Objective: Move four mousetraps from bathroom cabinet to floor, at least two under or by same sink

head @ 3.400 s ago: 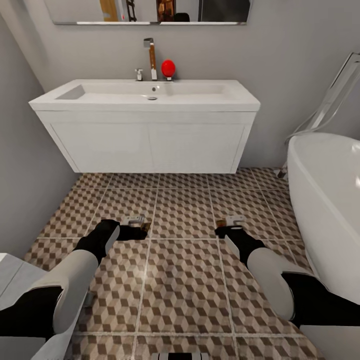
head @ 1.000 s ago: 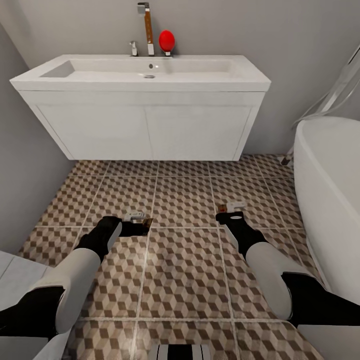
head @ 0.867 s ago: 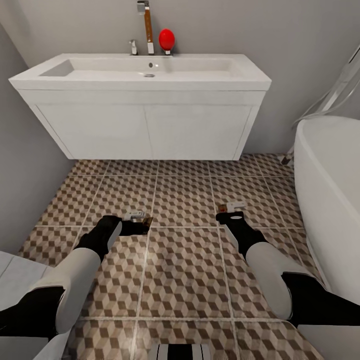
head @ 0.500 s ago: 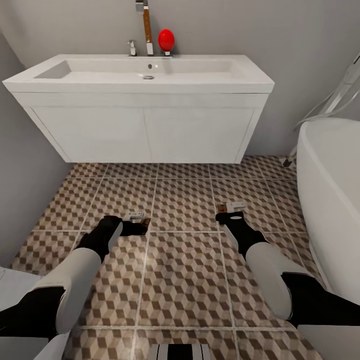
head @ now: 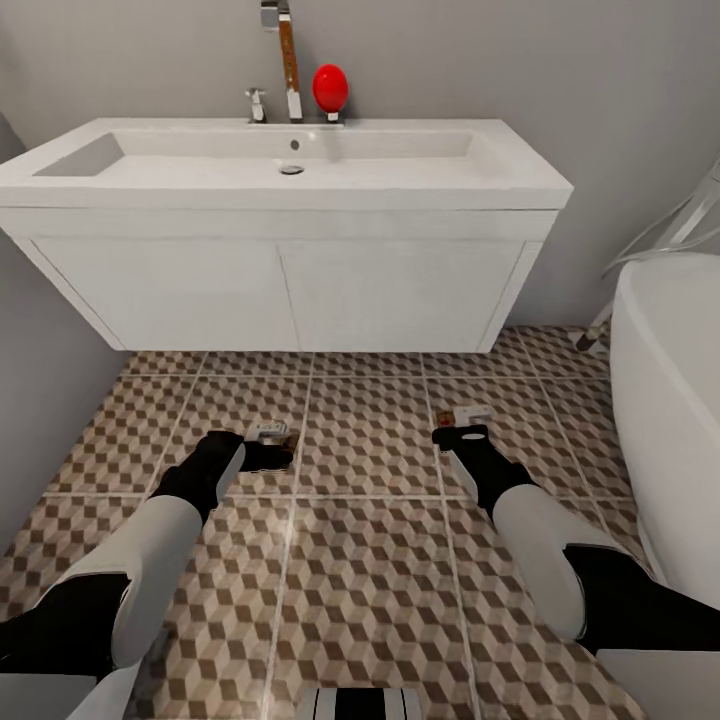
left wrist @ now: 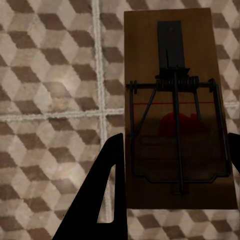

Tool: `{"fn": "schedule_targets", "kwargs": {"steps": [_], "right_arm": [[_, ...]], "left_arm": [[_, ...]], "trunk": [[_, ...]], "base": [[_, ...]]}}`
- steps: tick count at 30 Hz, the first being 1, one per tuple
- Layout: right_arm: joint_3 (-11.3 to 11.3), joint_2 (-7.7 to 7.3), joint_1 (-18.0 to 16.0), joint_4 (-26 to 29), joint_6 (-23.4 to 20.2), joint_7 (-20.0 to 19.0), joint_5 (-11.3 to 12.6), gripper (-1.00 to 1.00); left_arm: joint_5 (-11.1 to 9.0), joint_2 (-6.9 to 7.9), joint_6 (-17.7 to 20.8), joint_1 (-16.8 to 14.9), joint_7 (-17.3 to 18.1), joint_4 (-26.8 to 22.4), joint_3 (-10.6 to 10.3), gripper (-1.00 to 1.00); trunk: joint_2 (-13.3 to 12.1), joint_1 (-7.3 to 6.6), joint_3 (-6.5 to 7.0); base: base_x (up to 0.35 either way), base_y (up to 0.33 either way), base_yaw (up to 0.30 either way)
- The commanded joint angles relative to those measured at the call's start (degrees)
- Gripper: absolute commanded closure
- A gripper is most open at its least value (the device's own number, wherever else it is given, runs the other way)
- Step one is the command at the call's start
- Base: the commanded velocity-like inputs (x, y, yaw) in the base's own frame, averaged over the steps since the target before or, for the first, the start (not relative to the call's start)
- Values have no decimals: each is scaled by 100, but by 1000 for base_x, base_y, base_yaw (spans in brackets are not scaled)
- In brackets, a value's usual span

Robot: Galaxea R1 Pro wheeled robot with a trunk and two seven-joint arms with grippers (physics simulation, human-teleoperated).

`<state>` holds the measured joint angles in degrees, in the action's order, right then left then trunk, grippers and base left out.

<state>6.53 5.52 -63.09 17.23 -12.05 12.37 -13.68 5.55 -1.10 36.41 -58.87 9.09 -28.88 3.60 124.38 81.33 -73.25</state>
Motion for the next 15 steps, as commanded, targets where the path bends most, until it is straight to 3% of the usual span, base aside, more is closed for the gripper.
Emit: {"fn": "schedule_targets", "kwargs": {"steps": [1, 6, 15], "right_arm": [[45, 2, -1, 10, -29, -10, -40, 100], [42, -12, -1, 9, -35, -14, -38, 100], [41, -16, -1, 2, -51, -15, -38, 100]], "left_arm": [[63, -6, 25, -1, 41, -9, 37, 100], [61, -5, 39, -1, 40, -16, 36, 100], [61, -13, 51, -1, 40, -23, 43, 100]], "trunk": [[1, 2, -4], [1, 2, -4], [1, 2, -4]], "base": [[280, 0, 0], [150, 0, 0], [19, 0, 0]]}}
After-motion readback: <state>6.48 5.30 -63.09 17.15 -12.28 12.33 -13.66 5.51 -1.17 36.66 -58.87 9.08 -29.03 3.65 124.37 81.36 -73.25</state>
